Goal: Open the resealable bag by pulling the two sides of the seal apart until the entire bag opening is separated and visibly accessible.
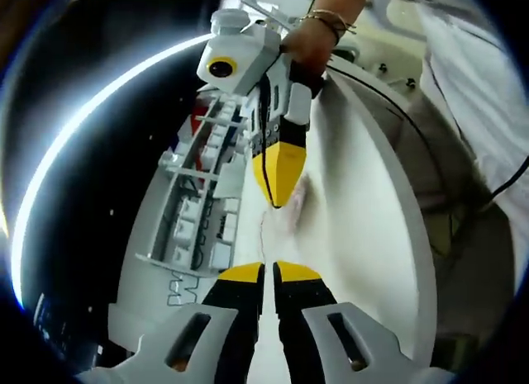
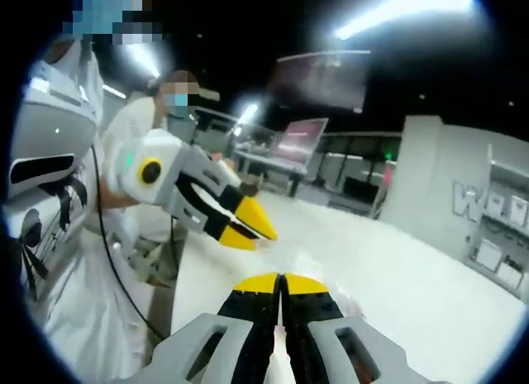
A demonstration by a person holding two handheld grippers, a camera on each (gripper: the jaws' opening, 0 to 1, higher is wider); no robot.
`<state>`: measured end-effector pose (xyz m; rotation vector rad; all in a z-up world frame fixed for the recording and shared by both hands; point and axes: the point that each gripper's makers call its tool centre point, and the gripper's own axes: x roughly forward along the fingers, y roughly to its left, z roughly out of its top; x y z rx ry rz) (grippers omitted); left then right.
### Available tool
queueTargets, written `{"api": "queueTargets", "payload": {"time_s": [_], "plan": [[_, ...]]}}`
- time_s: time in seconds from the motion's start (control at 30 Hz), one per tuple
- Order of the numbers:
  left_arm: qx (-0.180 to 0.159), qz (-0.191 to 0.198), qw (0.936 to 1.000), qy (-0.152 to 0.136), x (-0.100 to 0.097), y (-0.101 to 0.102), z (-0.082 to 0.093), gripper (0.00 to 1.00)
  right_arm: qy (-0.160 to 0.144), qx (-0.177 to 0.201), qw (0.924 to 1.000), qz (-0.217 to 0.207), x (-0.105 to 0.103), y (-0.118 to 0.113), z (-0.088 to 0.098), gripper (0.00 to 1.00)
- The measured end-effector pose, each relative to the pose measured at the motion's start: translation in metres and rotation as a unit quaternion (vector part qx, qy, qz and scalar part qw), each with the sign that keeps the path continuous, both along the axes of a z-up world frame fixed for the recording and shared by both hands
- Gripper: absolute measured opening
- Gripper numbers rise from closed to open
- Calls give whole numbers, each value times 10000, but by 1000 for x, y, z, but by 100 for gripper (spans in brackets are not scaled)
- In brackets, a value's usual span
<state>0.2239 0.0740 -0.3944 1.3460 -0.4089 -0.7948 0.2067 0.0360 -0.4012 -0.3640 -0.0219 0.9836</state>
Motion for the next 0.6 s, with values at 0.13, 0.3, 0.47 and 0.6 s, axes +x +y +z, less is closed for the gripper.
{"api": "queueTargets", "payload": {"time_s": [0.13,0.3,0.47,0.6], "plan": [[64,-30,10000,4,0,-1,-1,5,24,-30,10000,3,0,0,-1,0],[190,-31,9998,30,1,-1,-4,5,39,-61,10000,24,-1,1,-2,0],[164,0,9999,-14,1,0,1,7,65,-97,9999,41,-3,1,-4,0],[227,12,9997,-59,1,1,0,7,57,-98,9999,30,-4,0,-3,0]]}}
